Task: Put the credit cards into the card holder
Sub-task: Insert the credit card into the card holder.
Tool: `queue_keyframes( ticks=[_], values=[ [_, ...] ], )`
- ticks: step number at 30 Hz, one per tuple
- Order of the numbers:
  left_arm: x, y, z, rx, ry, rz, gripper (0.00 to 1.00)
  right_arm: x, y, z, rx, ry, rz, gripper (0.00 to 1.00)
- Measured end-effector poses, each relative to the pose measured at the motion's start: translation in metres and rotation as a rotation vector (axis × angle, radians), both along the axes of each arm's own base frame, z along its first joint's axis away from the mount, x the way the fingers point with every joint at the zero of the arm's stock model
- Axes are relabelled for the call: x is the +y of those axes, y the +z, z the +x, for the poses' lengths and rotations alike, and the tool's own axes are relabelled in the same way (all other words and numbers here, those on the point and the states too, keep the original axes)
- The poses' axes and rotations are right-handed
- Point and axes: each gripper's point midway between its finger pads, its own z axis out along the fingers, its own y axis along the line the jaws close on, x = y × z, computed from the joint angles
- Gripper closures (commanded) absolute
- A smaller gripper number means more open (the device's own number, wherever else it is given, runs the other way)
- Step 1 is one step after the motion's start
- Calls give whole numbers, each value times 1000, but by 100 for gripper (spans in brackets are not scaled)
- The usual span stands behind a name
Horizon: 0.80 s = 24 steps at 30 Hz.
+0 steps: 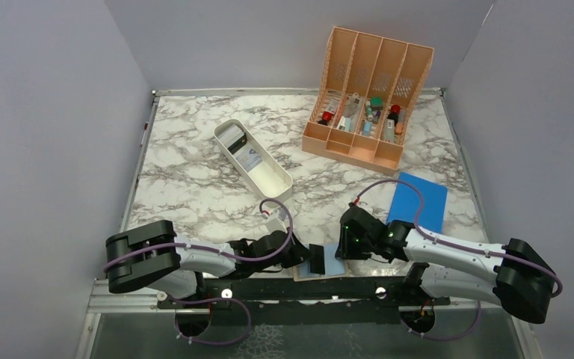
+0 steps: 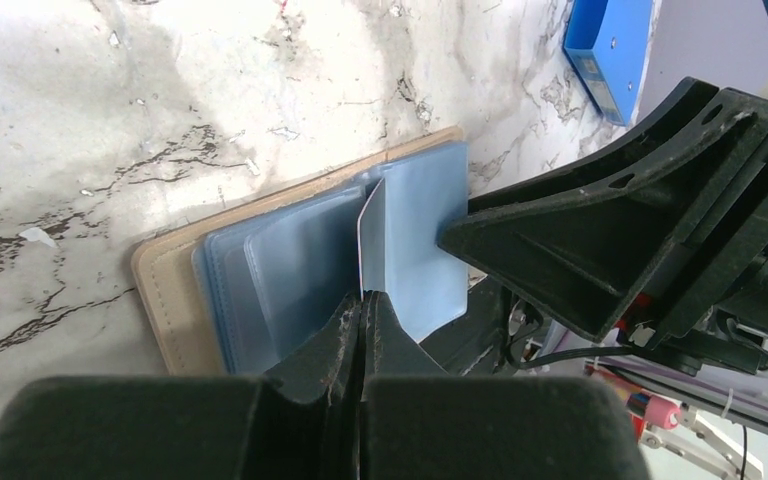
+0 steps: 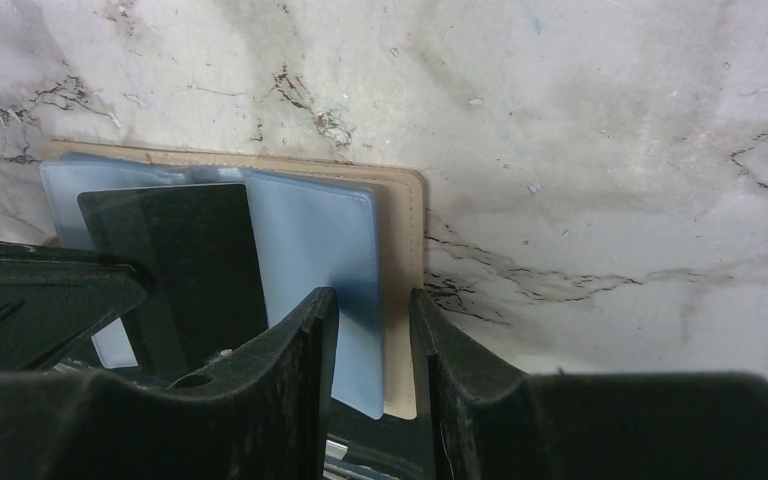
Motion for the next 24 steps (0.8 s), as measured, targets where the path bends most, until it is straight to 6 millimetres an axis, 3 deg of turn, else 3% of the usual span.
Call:
queue_keyframes(
  ticks=[11,16,24],
  values=[
    [-2,-5,3,-13,19,14,100,1,0,0,3,5,1,61],
    [-12,-3,2,-16,9,6,100,1,0,0,3,6,1,61],
    [-15,-8,2,-17,1,18,88,1,0,0,3,6,2,60]
  ],
)
